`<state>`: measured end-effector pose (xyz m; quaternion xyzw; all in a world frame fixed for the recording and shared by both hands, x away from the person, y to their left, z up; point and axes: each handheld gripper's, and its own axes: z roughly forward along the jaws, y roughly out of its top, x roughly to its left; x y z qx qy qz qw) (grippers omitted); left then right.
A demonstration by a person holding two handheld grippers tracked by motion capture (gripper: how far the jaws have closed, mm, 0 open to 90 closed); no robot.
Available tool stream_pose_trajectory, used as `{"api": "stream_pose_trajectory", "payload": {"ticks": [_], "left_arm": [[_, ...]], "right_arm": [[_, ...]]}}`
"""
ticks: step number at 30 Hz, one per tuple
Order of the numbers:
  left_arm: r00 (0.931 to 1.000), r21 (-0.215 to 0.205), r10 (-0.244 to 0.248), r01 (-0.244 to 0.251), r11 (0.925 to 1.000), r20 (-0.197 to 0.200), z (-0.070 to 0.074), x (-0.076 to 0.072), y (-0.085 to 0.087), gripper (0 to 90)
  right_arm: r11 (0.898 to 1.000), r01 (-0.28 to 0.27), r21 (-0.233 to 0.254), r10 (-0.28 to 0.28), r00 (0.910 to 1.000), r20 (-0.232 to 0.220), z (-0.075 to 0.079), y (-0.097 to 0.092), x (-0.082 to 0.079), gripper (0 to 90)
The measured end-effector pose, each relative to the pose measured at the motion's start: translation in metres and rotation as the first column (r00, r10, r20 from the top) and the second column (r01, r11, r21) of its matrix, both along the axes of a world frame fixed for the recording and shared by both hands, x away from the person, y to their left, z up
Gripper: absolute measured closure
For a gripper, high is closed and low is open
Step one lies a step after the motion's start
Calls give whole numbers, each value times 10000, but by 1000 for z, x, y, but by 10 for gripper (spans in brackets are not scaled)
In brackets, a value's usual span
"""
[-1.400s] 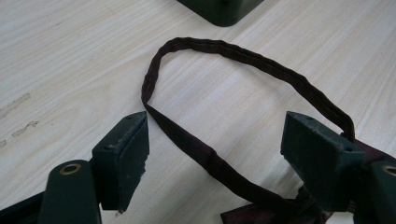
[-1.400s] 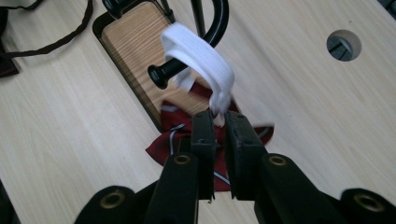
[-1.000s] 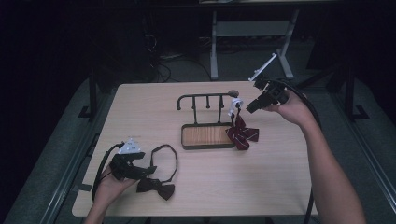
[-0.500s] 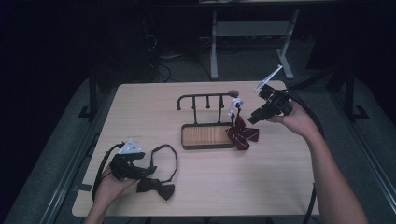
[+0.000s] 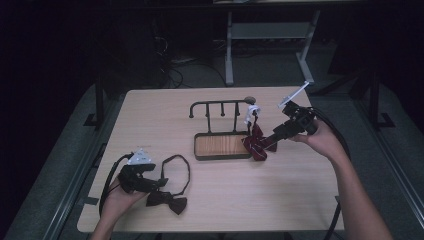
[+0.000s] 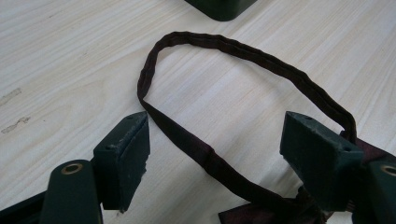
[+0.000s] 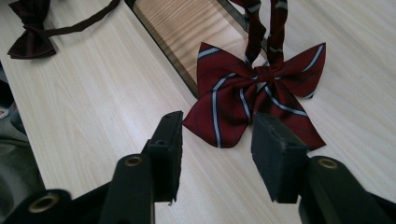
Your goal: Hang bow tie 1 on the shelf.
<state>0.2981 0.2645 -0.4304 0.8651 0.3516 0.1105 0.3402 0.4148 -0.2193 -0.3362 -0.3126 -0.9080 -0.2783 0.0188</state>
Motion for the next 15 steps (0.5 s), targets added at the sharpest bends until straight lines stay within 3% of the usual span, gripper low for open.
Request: {"api": "stream_pose_trajectory", "payload": {"ticks": [15], "left_arm": [[9999, -30, -120, 119, 9999, -35, -1, 1, -1, 249]], "right_arm": [[9997, 139, 219, -136, 9998, -140, -26, -10, -17, 485]]}}
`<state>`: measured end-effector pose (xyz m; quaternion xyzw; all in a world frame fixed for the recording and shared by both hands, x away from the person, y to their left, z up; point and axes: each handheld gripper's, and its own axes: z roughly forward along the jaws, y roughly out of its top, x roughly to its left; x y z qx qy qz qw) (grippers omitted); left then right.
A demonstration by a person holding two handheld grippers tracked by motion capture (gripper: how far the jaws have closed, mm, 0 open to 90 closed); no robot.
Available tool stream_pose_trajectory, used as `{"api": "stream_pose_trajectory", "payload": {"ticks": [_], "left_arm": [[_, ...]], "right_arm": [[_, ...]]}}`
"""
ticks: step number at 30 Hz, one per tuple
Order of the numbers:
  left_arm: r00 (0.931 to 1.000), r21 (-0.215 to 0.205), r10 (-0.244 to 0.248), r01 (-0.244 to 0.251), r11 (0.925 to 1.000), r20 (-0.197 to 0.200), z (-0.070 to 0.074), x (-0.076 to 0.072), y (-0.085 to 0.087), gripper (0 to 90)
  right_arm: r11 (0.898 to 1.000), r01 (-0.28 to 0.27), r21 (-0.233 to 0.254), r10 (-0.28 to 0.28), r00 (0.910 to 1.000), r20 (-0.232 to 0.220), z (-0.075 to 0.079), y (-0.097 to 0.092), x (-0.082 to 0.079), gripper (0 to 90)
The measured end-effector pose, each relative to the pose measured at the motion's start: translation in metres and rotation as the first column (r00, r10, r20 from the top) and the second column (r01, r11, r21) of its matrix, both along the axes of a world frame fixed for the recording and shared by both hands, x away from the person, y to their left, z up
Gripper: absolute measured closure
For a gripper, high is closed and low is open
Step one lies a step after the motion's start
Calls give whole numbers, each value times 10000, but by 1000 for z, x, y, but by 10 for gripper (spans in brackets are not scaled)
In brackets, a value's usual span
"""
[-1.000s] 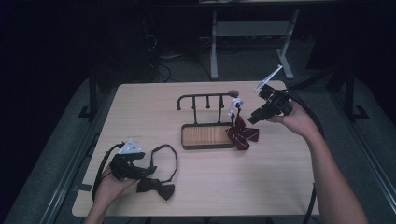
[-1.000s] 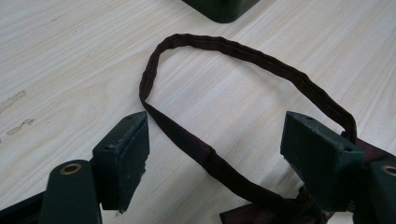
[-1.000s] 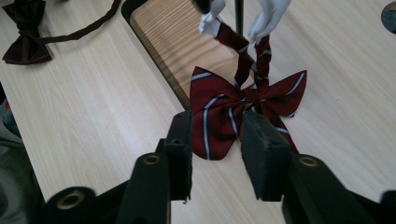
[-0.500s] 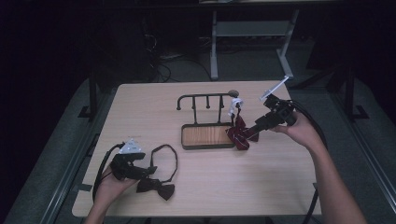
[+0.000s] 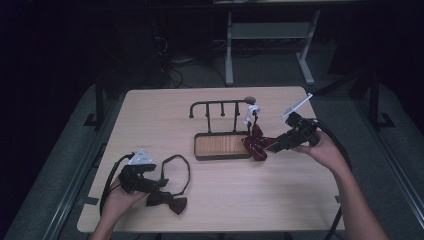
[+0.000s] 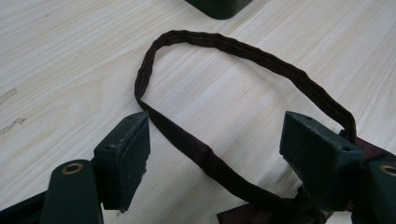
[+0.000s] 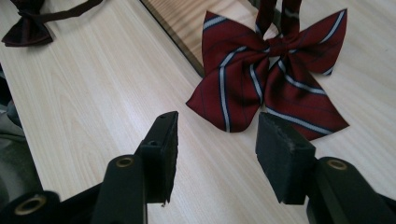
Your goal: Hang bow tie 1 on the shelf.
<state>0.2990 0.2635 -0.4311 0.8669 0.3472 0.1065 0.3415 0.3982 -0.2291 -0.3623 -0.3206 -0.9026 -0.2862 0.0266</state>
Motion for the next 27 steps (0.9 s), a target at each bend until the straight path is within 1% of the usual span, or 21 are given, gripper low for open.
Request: {"api": "stream_pose_trajectory", "payload": {"ticks": [5, 7, 10, 12, 14, 15, 17, 18, 19, 20, 21, 24, 27], "left_arm": [[10000, -14, -8, 8, 10000, -41, 0, 1, -1, 249], [9999, -102, 58, -58, 9999, -90, 0, 1, -2, 250], [10000, -50, 5, -5, 10000, -17, 1, 2, -2, 251], [10000, -37, -21, 21, 10000, -32, 1, 2, -3, 252], [10000, 5, -71, 71, 10000, -33, 1, 2, -3, 252], [10000, -9, -67, 67, 10000, -33, 1, 2, -3, 254], [9999, -42, -109, 109, 9999, -43, 3, 1, -4, 287], [9999, 11, -126, 126, 9999, -19, 4, 2, -4, 287], [9999, 26, -126, 126, 9999, -45, 4, 1, -5, 286], [9998, 88, -216, 216, 9997, 6, 5, 2, -6, 286], [9998, 55, -189, 189, 9998, -21, 5, 1, -8, 286], [9995, 177, -303, 303, 9994, -33, 6, 3, -11, 286], [9996, 152, -272, 273, 9995, -66, 6, 2, -12, 288]], "right_arm": [[10000, -40, 33, 41, 10000, -39, -9, -2, -4, 480], [10000, -30, 61, 30, 10000, -23, -12, -3, -7, 472], [10000, 49, 68, -48, 10000, -13, -15, -4, -11, 442], [9999, 66, 151, -66, 10000, -37, -17, -5, -14, 439], [9998, 130, 168, -131, 9999, 57, -19, -6, -17, 430], [9998, 114, 141, -114, 9999, 26, -20, -7, -19, 424], [9998, 111, 156, -111, 9999, 6, -21, -7, -21, 421], [9997, 130, 187, -132, 9999, 86, -22, -8, -22, 419], [9996, 164, 231, -164, 9999, 29, -22, -8, -24, 415], [9996, 131, 240, -133, 9999, 88, -23, -8, -25, 414], [9996, 142, 255, -144, 9999, 88, -24, -8, -27, 413], [9996, 124, 260, -127, 9999, 89, -27, -8, -30, 407], [9997, 74, 234, -76, 9999, 70, -32, -8, -34, 407]]}}
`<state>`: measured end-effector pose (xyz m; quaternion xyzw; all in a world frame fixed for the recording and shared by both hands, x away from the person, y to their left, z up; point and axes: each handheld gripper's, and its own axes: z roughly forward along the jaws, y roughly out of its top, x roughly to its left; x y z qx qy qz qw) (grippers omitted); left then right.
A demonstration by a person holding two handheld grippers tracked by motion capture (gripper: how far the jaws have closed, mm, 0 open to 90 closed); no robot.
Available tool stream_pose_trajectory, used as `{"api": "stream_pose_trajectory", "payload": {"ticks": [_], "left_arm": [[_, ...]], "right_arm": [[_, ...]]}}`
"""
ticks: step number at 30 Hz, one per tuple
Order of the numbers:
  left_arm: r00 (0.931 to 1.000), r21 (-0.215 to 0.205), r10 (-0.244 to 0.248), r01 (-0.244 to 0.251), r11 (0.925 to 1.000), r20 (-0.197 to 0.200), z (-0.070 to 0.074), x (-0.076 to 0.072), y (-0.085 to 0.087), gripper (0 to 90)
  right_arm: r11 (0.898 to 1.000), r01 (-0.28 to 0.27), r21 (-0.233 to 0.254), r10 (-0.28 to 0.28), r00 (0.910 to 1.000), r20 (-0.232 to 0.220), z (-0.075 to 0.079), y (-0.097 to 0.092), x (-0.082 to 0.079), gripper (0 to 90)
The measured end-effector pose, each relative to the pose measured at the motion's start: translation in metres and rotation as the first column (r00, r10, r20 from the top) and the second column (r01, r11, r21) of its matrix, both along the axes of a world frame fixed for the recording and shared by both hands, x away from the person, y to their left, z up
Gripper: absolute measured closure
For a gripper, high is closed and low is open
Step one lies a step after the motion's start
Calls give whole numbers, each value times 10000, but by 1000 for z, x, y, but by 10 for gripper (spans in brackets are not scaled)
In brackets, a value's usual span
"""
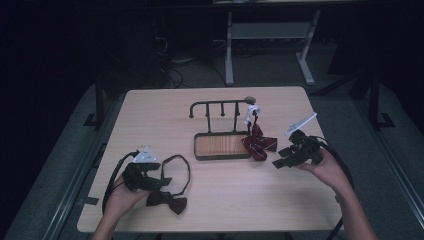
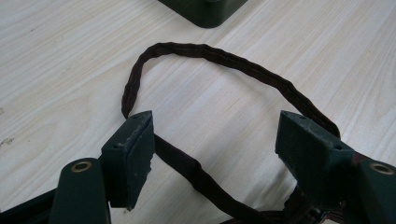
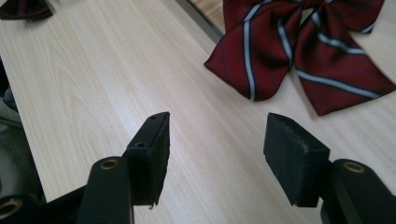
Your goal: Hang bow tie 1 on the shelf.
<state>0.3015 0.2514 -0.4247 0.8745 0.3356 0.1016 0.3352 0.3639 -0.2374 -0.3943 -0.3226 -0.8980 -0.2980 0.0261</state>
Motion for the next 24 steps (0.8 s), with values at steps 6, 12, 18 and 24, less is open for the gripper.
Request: {"api": "stream_pose_trajectory", "payload": {"ticks": [6, 12, 18, 24], "left_arm": [[9999, 119, -140, 140, 9998, -39, 3, 2, -3, 300], [9996, 265, -294, 293, 9992, 24, 8, 6, -5, 315], [9996, 425, -275, 279, 9987, -97, 10, 10, -6, 325], [9996, 355, -235, 241, 9991, -156, 10, 15, -5, 333]], "right_arm": [[9999, -106, -74, 105, 9999, -27, -10, 0, -8, 399], [9999, -68, -112, 69, 10000, 58, -13, -1, -14, 393], [9998, -129, -121, 130, 9998, 117, -18, 1, -22, 392], [9998, -87, -161, 87, 10000, 12, -26, 0, -27, 385]]}}
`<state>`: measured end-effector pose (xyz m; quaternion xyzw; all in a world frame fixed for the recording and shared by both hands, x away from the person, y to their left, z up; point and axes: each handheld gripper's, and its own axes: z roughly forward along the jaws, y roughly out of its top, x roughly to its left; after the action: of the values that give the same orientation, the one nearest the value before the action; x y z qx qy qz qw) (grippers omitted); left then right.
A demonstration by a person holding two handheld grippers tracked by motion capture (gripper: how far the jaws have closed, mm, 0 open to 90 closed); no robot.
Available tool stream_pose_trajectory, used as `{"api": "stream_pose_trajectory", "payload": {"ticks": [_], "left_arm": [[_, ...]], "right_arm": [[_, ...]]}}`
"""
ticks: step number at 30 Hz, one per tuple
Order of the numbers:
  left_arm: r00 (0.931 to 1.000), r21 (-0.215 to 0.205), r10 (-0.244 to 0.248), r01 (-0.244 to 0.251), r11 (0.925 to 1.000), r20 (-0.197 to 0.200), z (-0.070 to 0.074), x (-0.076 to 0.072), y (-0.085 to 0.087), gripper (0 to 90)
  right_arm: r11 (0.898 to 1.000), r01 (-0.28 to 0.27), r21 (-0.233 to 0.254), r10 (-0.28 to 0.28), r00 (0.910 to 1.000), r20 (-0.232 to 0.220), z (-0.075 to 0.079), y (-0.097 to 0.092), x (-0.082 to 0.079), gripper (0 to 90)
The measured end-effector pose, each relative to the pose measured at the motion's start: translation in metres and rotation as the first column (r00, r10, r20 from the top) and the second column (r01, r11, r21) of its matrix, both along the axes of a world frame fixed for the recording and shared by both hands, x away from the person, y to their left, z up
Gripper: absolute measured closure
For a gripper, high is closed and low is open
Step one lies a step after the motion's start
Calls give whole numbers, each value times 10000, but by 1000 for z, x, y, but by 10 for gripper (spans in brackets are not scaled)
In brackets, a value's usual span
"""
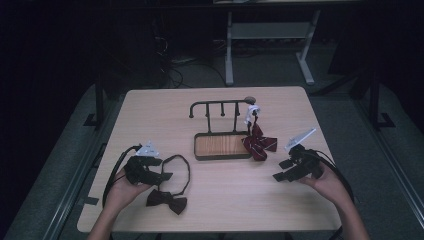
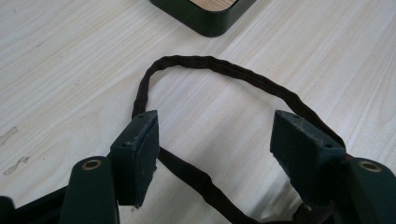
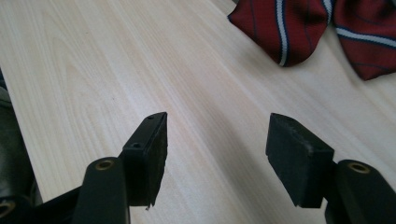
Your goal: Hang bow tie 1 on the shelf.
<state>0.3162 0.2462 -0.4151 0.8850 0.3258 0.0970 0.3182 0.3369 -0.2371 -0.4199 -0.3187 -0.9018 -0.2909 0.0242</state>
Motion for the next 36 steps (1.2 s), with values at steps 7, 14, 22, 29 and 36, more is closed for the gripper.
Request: {"api": "stream_pose_trajectory", "payload": {"ticks": [7, 14, 22, 29, 36], "left_arm": [[9998, -100, 125, -127, 9999, -172, -1, 7, 3, 343], [9996, 74, 188, -187, 9998, -190, 4, 19, 1, 356], [9978, -52, 585, -587, 9983, -316, 0, 31, 5, 401], [9965, 503, 659, -633, 9967, -518, -4, 44, 1, 451], [9932, 1155, 949, -868, 9895, -668, -15, 47, 2, 561]], "right_arm": [[10000, 42, -37, -41, 9998, 194, -3, -2, -9, 382], [10000, 55, -81, -53, 9997, 217, -3, -3, -18, 378], [9998, 153, 103, -156, 9995, 284, -6, -7, -21, 371], [9995, 273, 144, -278, 9991, 335, -5, -6, -22, 361], [9990, 374, 230, -385, 9982, 468, -5, -8, -23, 358]]}}
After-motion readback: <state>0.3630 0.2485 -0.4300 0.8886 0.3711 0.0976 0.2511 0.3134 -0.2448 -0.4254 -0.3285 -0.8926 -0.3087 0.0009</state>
